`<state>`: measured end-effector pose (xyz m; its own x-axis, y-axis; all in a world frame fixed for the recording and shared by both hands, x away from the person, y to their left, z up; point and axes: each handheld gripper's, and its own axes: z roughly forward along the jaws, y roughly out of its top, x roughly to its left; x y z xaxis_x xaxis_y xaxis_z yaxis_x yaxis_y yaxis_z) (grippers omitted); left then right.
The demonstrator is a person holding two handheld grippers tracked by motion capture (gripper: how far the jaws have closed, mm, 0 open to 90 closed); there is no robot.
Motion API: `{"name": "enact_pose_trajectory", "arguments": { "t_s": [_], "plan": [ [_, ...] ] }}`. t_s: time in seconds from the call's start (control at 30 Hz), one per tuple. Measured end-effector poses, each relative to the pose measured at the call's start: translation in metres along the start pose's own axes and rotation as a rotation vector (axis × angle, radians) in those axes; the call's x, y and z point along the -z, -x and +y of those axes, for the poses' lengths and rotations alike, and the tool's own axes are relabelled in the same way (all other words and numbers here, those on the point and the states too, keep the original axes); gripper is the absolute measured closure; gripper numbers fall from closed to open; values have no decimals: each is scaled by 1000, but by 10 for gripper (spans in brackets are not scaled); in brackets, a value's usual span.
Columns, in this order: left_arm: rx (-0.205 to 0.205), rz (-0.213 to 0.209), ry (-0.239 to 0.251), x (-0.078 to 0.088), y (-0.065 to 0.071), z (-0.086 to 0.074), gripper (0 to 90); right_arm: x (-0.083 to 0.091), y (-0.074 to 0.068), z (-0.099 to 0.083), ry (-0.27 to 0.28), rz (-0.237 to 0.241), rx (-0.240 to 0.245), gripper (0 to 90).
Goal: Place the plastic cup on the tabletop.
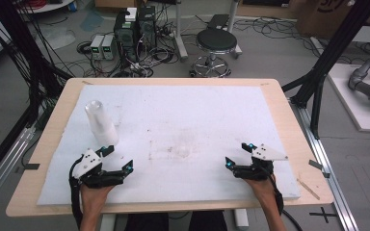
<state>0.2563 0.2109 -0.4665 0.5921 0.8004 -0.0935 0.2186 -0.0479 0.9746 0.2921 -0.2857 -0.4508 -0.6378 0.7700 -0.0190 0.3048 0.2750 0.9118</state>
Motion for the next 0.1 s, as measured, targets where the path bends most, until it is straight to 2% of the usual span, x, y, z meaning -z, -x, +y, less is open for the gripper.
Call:
{"name": "enact_pose_trajectory", "arguments": {
  "t_s": [0.1],
  "plan": [
    [-6, 3, 9, 1, 1, 0, 80, 0, 0, 0, -1, -4, 7, 153]
  ]
}}
